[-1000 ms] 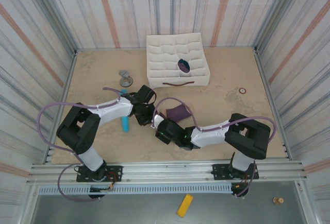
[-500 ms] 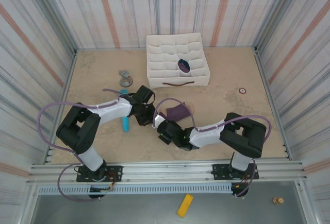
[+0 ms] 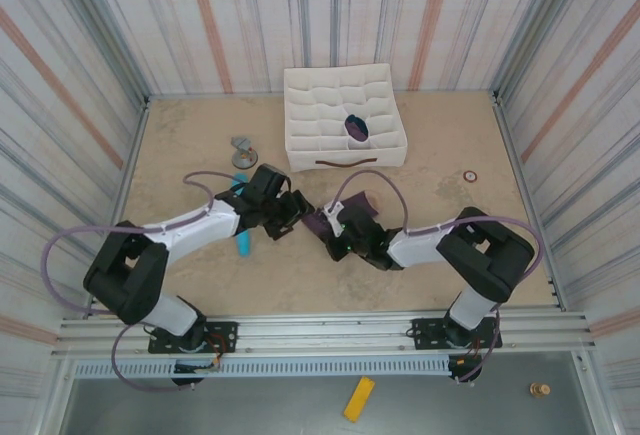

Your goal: Roll the socks

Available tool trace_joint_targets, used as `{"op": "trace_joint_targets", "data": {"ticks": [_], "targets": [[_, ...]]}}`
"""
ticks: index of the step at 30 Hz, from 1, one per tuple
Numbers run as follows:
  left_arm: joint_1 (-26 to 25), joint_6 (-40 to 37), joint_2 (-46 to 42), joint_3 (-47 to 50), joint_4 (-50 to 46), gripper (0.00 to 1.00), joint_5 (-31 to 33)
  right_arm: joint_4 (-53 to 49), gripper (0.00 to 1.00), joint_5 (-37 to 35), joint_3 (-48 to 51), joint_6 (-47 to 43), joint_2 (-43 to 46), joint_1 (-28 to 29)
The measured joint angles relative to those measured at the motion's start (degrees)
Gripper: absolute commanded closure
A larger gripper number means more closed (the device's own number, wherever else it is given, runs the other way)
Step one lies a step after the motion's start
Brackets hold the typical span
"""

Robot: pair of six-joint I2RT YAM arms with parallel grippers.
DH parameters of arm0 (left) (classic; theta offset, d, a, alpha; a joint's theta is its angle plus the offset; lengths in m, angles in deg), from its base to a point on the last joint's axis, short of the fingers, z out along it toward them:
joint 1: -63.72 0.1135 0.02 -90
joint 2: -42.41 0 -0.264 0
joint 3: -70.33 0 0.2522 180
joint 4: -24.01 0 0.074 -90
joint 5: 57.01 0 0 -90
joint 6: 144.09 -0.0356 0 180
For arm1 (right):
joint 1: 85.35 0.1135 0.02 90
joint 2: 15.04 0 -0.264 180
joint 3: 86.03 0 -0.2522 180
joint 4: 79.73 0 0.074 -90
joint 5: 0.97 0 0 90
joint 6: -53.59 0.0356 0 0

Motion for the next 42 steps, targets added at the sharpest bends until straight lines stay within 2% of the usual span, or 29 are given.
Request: {"op": "trace_joint_targets", "data": {"ticks": [10, 23, 32, 42], "targets": [[-3.6, -2.4, -2.1, 1.5, 5.0, 0.24, 4.5, 0.4, 1.0, 16.6, 0.0, 9.9, -1.6, -8.0], [-6.5, -3.2, 3.9, 2.8, 11.0, 0.42, 5.8, 1.9, 1.0, 34.5, -0.2, 25.3, -5.9, -18.1], [-7.5, -2.6, 8.6, 2.8, 15.0, 0.51, 5.9, 3.0, 1.0, 42.8, -0.2, 34.8, -8.7, -23.1], [-7.5, -2.3, 13.6, 1.0, 17.4, 0.52, 5.9, 8.5, 1.0, 47.5, 1.2, 42.5, -11.3, -25.6]]}}
